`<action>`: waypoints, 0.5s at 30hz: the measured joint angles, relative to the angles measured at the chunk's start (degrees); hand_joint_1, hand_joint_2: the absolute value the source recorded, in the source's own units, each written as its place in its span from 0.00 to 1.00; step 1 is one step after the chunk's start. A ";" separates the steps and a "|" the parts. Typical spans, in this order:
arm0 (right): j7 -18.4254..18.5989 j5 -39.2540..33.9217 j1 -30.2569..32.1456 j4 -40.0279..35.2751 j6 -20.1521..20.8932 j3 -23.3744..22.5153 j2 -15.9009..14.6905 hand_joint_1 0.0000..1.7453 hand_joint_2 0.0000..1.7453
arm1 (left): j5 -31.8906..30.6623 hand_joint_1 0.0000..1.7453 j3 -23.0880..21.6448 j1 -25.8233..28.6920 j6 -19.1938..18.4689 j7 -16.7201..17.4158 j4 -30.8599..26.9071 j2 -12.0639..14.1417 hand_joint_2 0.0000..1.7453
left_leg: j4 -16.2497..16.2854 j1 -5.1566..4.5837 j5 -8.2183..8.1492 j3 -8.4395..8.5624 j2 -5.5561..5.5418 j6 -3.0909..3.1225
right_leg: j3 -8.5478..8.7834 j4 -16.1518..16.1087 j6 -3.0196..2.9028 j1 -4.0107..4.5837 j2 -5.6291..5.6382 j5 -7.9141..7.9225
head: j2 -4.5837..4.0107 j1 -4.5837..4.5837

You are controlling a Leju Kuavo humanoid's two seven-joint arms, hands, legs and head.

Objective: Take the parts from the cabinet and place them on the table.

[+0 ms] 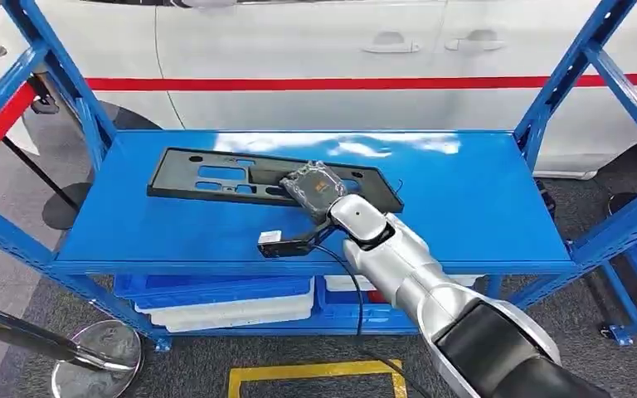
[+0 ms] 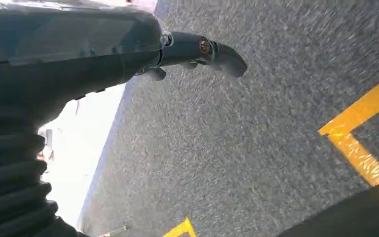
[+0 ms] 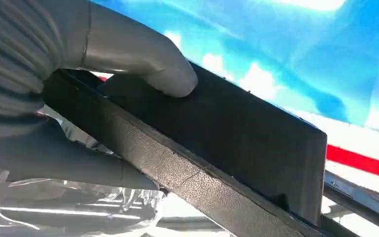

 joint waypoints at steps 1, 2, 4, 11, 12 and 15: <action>-1.15 -1.51 0.34 -0.95 -0.74 -0.50 -0.06 1.00 1.00 | -0.69 0.00 -0.02 0.00 1.00 -0.75 0.00 -0.02 1.00 | -0.14 0.15 0.12 -0.13 0.07 -0.26 | -0.18 0.25 -0.02 0.14 0.06 0.05 | 0.00 0.00; -3.34 -4.77 0.74 -2.10 -0.92 -0.96 -0.18 1.00 1.00 | -1.11 0.00 -0.11 0.14 1.86 -2.52 0.00 -0.09 0.00 | -0.24 0.19 0.06 -0.11 0.07 -0.54 | -0.23 0.25 -0.14 0.20 0.16 -0.02 | 0.00 0.00; -9.74 -18.45 2.92 -10.20 3.90 -2.89 -1.14 1.00 1.00 | -1.09 0.00 -0.37 1.26 2.73 -10.44 -0.07 0.44 0.00 | 0.03 0.00 -0.58 -0.35 0.20 -0.99 | 0.32 -0.60 -0.61 -0.71 0.11 0.30 | 0.00 0.00; -18.66 -52.19 11.17 -38.64 22.96 -8.39 -4.96 1.00 1.00 | 3.52 0.00 0.04 0.78 -2.43 -14.32 -0.07 1.05 1.00 | 14.41 -0.05 -4.68 -7.54 0.23 -2.76 | 1.56 -0.67 -1.18 -0.56 -0.31 -0.59 | 0.00 0.00; -19.75 -54.76 13.35 -41.47 24.16 -8.57 -5.29 1.00 1.00 | 3.67 0.00 0.07 0.75 -2.47 -14.27 -0.07 1.05 1.00 | 9.86 0.06 -1.95 -5.50 0.26 -2.81 | 1.82 -0.52 -1.09 -0.66 -0.22 -0.84 | 0.00 0.00; -21.19 -60.59 17.93 -48.03 27.50 -8.65 -6.10 1.00 1.00 | 4.59 0.00 0.28 0.83 -2.93 -13.99 -0.07 1.14 1.00 | 0.19 0.37 0.62 -0.84 0.20 -2.20 | 1.72 0.56 -0.34 -0.12 0.39 -1.73 | 0.00 0.00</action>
